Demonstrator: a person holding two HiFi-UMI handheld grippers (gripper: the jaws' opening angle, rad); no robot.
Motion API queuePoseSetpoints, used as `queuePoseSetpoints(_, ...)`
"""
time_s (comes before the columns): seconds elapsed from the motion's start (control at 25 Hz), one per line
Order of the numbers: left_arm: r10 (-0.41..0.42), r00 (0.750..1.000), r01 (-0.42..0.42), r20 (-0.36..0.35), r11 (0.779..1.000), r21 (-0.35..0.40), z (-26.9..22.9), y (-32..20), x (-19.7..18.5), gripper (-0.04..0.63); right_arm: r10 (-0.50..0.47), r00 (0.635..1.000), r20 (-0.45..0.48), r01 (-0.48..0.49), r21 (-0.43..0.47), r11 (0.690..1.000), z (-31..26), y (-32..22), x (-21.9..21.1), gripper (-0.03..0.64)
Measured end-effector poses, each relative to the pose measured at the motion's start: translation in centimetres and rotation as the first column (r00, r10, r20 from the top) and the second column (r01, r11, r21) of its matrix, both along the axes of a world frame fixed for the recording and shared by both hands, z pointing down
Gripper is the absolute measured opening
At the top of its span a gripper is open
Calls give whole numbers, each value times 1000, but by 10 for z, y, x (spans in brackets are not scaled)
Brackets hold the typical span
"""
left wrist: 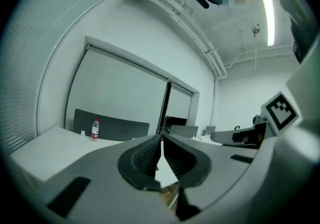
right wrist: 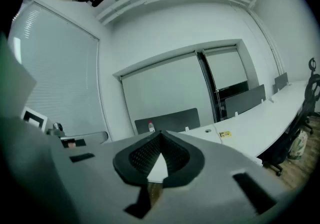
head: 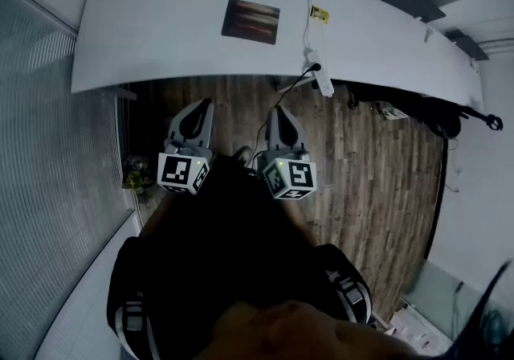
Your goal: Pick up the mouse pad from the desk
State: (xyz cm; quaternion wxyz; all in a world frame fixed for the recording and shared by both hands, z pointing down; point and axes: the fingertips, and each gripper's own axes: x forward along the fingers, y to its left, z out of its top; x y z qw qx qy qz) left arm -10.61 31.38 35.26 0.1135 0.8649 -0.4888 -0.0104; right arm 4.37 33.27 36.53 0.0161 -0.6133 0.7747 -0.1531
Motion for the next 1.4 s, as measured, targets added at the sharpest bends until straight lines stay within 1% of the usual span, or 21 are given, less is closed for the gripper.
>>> queuePoseSetpoints(0.16,1,1000,-1,-6,1000,-9,1,2,4,14,-1,1000,-9,1,-6,1000,0,2,4,1)
queuePoseSetpoints(0.32,5,1000,-5,-20,1000,5,4,2,6,14,-2,1000,-28,2,-16,1000,3,2,5,1)
queuePoseSetpoints(0.56,-1,1000,1,-12,1000,-2,-2,3,9,14,-2,1000,-24,1,-14,1000,3,4,9,0)
queuePoseSetpoints(0.76,-3,1000,3,-7,1000,-12,0,5,14,14,-17,1000,7,17,-1,1000,0,4,9,1)
queuePoseSetpoints(0.92,-12,1000,12,-7,1000,-10,-2,6,21,14,-23,1000,17,23,17,1000,-5,5,17,2)
queuePoseSetpoints(1.16,-10,1000,10,1,1000,11,9,11,42,14,-38,999,33,38,9,999,-2,5,37,2)
queuePoseSetpoints(1.4,-26,1000,26,8,1000,3,9,15,74,14,-79,996,33,80,0,997,8,4,60,2)
